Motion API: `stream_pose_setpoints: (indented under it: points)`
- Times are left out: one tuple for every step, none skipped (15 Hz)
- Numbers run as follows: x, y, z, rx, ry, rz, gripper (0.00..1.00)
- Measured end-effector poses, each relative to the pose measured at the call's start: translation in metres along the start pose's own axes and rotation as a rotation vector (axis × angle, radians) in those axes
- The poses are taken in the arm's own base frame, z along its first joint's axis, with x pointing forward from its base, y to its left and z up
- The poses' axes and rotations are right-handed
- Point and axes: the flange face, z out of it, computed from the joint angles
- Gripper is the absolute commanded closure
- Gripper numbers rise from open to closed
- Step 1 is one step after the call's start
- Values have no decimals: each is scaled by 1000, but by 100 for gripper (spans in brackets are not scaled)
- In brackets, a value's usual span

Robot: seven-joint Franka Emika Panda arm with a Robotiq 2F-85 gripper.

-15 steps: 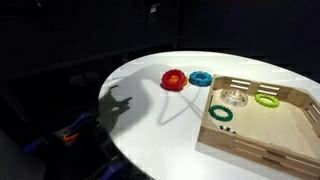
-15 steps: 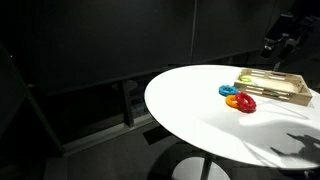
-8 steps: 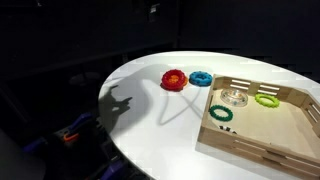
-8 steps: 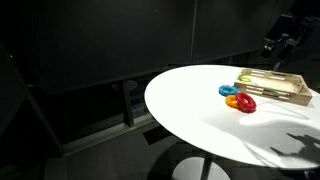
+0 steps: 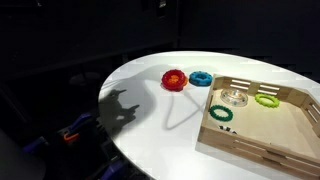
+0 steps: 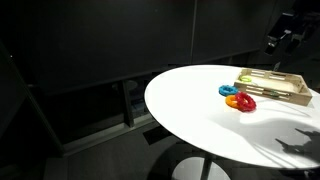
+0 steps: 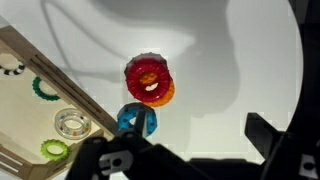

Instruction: Remove the clear ring from the wooden tray and place it on the rings pile on the table

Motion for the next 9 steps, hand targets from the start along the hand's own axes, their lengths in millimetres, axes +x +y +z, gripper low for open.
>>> stream_pose_setpoints:
  points:
    - [3, 5, -2, -28, -6, 11, 0]
    - [7, 11, -4, -50, -14, 19, 0]
    - [12, 17, -7, -70, -22, 30, 0]
    - [16, 24, -10, -89, -27, 42, 0]
    - [21, 31, -12, -107, -33, 56, 0]
    - [27, 39, -15, -128, -36, 71, 0]
    - [32, 47, -16, -148, -39, 88, 0]
    - [37, 56, -17, -166, -42, 108, 0]
    - [43, 65, -16, -181, -45, 131, 0]
